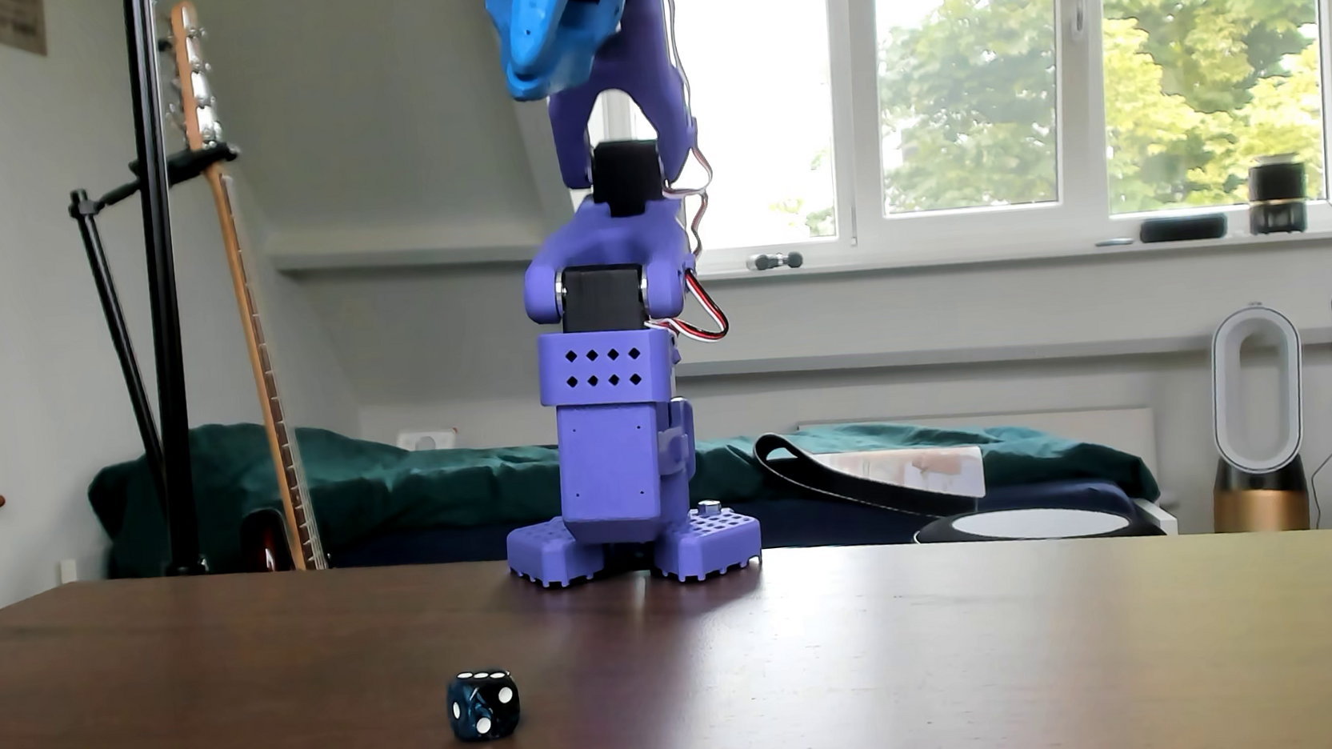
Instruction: Grab the blue dice
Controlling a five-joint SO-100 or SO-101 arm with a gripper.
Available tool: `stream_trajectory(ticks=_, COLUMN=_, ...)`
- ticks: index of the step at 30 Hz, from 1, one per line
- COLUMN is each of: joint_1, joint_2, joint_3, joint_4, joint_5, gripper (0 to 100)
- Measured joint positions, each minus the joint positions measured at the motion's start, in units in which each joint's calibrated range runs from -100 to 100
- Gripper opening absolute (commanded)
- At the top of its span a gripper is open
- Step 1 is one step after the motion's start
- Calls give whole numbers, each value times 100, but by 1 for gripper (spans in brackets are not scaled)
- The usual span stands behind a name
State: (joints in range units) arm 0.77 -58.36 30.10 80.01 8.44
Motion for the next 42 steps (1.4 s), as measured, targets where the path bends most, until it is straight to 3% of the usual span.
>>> stream_trajectory(ticks=5, joint_1=-8, joint_2=2651, joint_3=-1077, joint_4=800, joint_5=183, gripper=2)
stream_trajectory(ticks=9, joint_1=8, joint_2=4080, joint_3=-1095, joint_4=721, joint_5=193, gripper=3)
stream_trajectory(ticks=12, joint_1=8, joint_2=4657, joint_3=-969, joint_4=382, joint_5=193, gripper=9)
stream_trajectory(ticks=19, joint_1=8, joint_2=4833, joint_3=27, joint_4=-591, joint_5=293, gripper=26)
stream_trajectory(ticks=28, joint_1=8, joint_2=4841, joint_3=1041, joint_4=-1347, joint_5=455, gripper=26)
stream_trajectory(ticks=42, joint_1=244, joint_2=5368, joint_3=1095, joint_4=-2051, joint_5=669, gripper=26)
